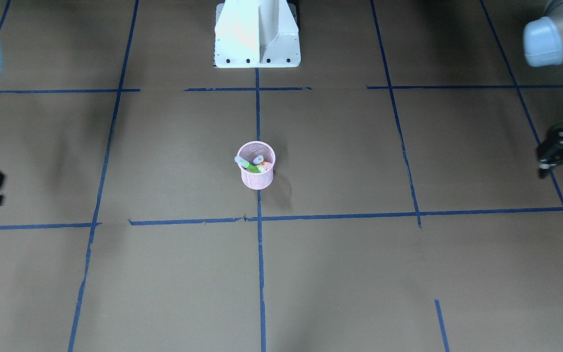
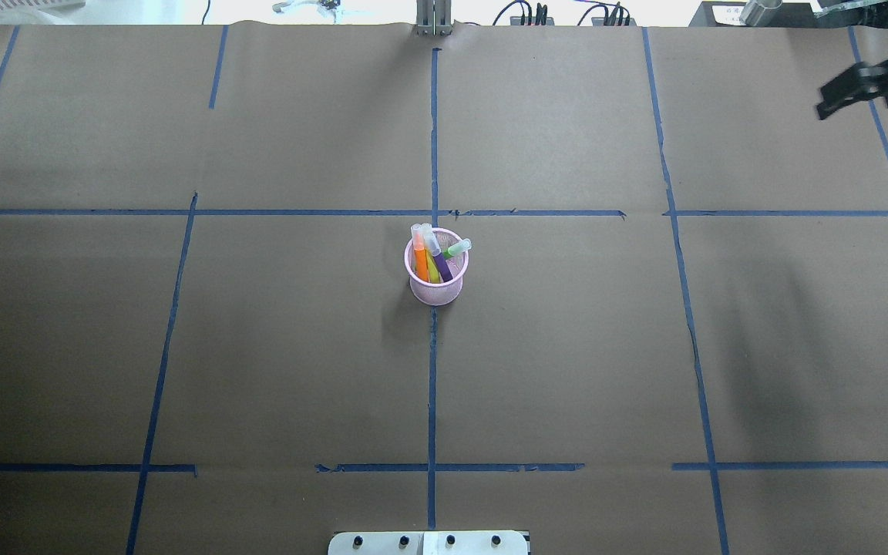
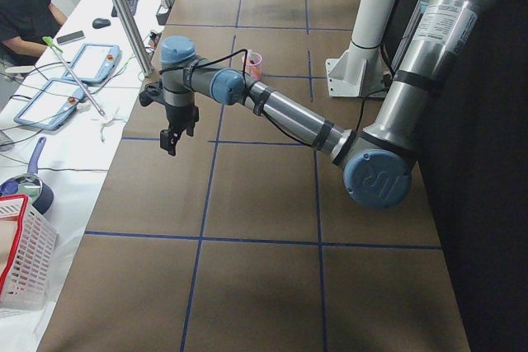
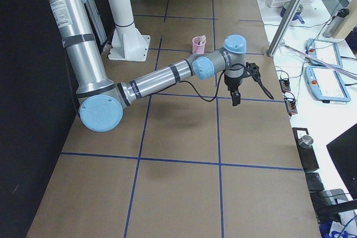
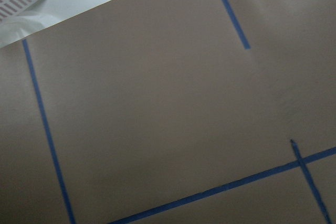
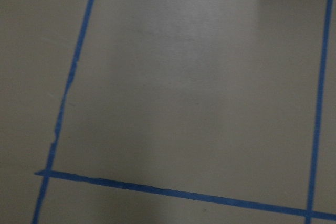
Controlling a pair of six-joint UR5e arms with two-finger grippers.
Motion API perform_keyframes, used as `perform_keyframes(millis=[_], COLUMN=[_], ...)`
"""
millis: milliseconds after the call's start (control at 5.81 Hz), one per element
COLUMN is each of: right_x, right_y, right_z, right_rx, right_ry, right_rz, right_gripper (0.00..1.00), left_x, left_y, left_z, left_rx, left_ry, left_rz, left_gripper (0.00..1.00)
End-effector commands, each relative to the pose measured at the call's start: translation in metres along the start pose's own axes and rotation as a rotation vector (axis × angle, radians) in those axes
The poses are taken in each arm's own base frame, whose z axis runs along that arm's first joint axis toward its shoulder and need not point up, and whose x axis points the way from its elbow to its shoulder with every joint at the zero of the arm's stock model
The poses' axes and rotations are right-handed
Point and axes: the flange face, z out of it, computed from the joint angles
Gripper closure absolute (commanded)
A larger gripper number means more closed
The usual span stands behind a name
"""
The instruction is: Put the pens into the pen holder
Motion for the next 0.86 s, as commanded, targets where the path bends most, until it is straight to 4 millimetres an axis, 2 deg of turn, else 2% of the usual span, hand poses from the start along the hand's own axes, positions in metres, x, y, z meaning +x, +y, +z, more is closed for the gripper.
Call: perform_keyframes(millis=[0,172,344,516,689], right_x=[0.104,0.148,0.171,0.189,0.202], right_y=[0.028,0.051,0.088,0.115,0.14], right_z=[-0.02,-0.039,-0.025,-0.013,-0.004], right_rx=[-0.096,-0.124,-0.153,-0.183,-0.207], right_ry=[0.008,0.004,-0.018,-0.021,-0.018], right_rz=[-0.045,0.028,0.003,-0.045,-0.063], right_gripper=[0.0,0.0,0.0,0.0,0.0], left_x=[-0.06,-0.097,-0.126,-0.133,-0.143], left_y=[0.037,0.057,0.078,0.092,0.134], left_z=[-0.007,-0.027,-0.044,-0.051,-0.019], left_rx=[-0.063,-0.09,-0.118,-0.146,-0.207], left_ry=[0.064,0.063,0.073,0.081,0.109], left_rz=[-0.06,-0.041,-0.057,-0.104,-0.152], left_gripper=[0.0,0.0,0.0,0.0,0.0])
